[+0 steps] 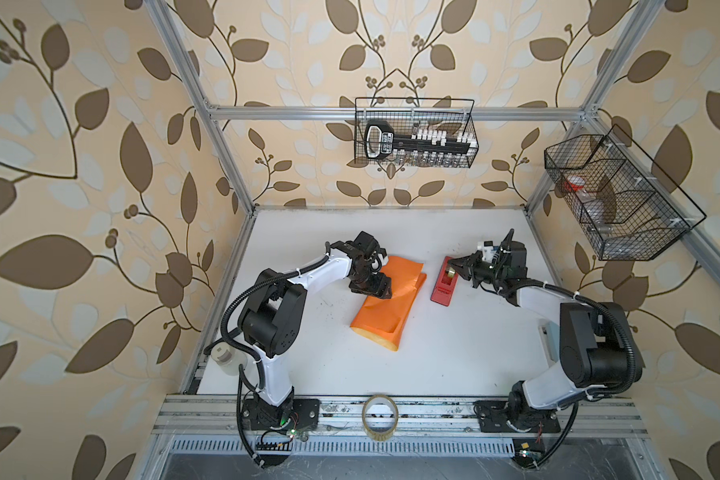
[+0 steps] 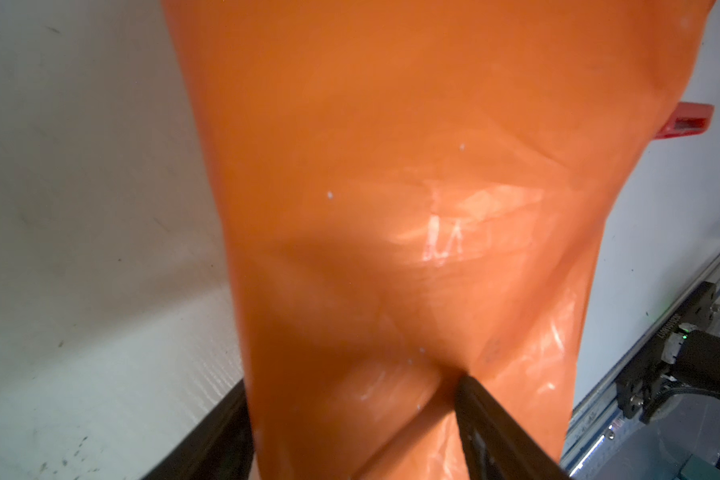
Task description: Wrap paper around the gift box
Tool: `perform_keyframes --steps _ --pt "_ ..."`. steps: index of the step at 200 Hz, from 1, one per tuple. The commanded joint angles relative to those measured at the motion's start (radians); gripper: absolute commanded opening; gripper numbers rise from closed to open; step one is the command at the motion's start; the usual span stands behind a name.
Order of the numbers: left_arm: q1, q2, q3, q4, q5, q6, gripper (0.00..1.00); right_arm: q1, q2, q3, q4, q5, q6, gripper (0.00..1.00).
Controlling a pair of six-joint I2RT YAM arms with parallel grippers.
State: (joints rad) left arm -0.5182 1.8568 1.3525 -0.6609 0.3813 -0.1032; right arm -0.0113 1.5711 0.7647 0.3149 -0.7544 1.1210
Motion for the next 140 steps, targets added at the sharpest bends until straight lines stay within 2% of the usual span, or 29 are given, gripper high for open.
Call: perform_keyframes --steps 1,32,54,81,140 --pt "-0.015 0.008 -0.021 -0.037 -0.016 0.010 0.75 0.011 -0.047 0.049 -0.049 0.012 -0.015 0.00" --pt "-0.015 0.004 -0.008 -0.048 -0.016 0.007 0.75 0.011 -0.096 0.055 -0.033 0.012 0.034 0.00" --pt "-0.015 0.008 -0.021 -0.036 -0.019 0.006 0.75 0.014 -0.094 0.050 -0.087 0.025 -0.028 0.00" --pt "-0.016 -0.001 -0.015 -0.045 -0.017 0.007 0.75 0.034 -0.092 -0.056 0.007 0.028 0.021 0.00" --pt "-0.015 0.016 -0.015 -0.036 -0.011 0.003 0.75 0.121 -0.193 -0.207 0.010 0.082 0.020 0.00"
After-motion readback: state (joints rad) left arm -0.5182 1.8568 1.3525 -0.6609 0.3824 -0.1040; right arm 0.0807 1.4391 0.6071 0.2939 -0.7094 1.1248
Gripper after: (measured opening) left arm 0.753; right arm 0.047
